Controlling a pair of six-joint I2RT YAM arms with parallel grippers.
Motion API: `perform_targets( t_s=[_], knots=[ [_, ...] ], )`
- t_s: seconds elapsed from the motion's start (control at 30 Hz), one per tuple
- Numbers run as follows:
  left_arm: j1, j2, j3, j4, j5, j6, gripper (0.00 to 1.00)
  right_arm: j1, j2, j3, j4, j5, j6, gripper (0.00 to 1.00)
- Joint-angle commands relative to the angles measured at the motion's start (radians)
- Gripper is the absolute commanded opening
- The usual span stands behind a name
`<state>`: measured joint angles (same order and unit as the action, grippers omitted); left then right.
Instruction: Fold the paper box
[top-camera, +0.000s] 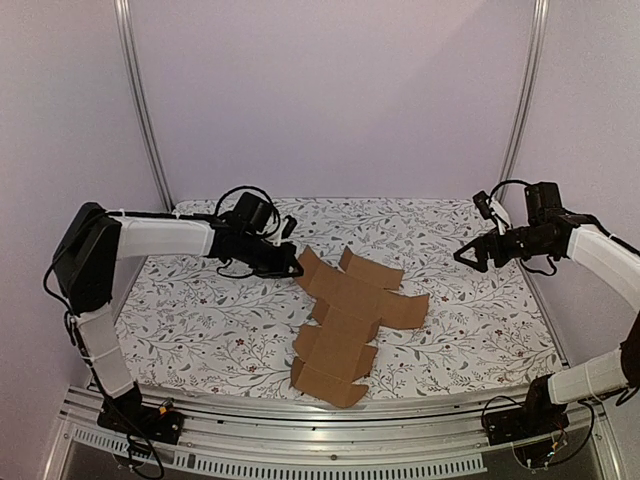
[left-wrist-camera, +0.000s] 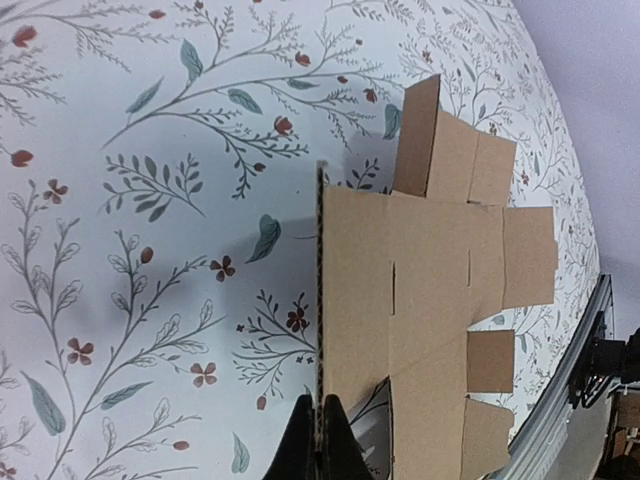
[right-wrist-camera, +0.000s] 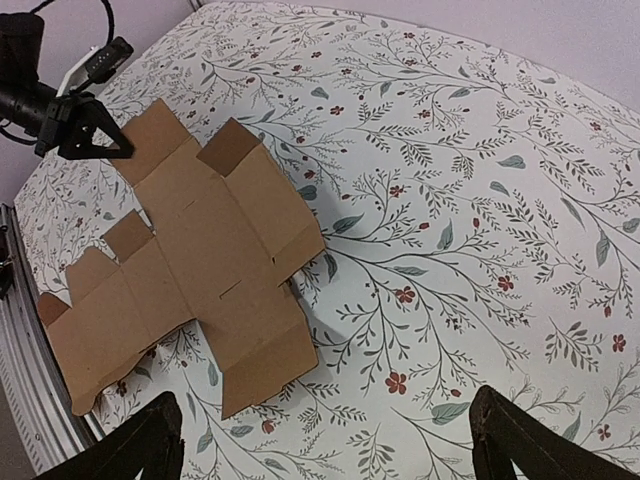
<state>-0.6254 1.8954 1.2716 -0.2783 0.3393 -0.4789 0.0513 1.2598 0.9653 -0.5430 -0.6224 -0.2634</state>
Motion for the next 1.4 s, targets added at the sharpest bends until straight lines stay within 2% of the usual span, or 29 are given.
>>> perform_targets(
  t_s=[0.0, 0.27, 0.37, 0.5, 0.63, 0.8, 0.93, 1.17, 1.37],
  knots=[
    [0.013, -0.059, -0.081, 0.128, -0.048, -0.047, 0.0, 0.002, 0.018, 0.001, -0.021, -0.023, -0.015, 0.99],
    [-0.019, -0.068, -0.157, 0.26, -0.059, 0.001, 0.0, 0.018, 0.034, 0.021, -0.034, -0.026, -0.023, 0.98],
    [-0.046, -0.084, -0.178, 0.335, -0.067, 0.035, 0.0, 0.052, 0.066, 0.107, -0.096, -0.004, -0.06, 0.96],
    [-0.081, -0.124, -0.219, 0.418, -0.082, 0.079, 0.0, 0.085, 0.21, 0.341, -0.299, -0.035, -0.131, 0.91],
    [-0.121, -0.173, -0.273, 0.482, -0.103, 0.147, 0.0, 0.104, 0.453, 0.628, -0.567, -0.066, -0.226, 0.85],
    [-0.157, -0.214, -0.312, 0.503, -0.138, 0.205, 0.0, 0.148, 0.681, 0.85, -0.836, -0.134, -0.335, 0.89],
    [-0.165, -0.229, -0.335, 0.516, -0.146, 0.219, 0.0, 0.203, 0.713, 0.833, -0.84, -0.11, -0.361, 0.89],
    [-0.172, -0.239, -0.362, 0.555, -0.135, 0.23, 0.0, 0.262, 0.716, 0.783, -0.782, -0.112, -0.334, 0.72],
    [-0.174, -0.253, -0.379, 0.587, -0.087, 0.228, 0.0, 0.272, 0.722, 0.777, -0.735, -0.087, -0.309, 0.65]
  ],
)
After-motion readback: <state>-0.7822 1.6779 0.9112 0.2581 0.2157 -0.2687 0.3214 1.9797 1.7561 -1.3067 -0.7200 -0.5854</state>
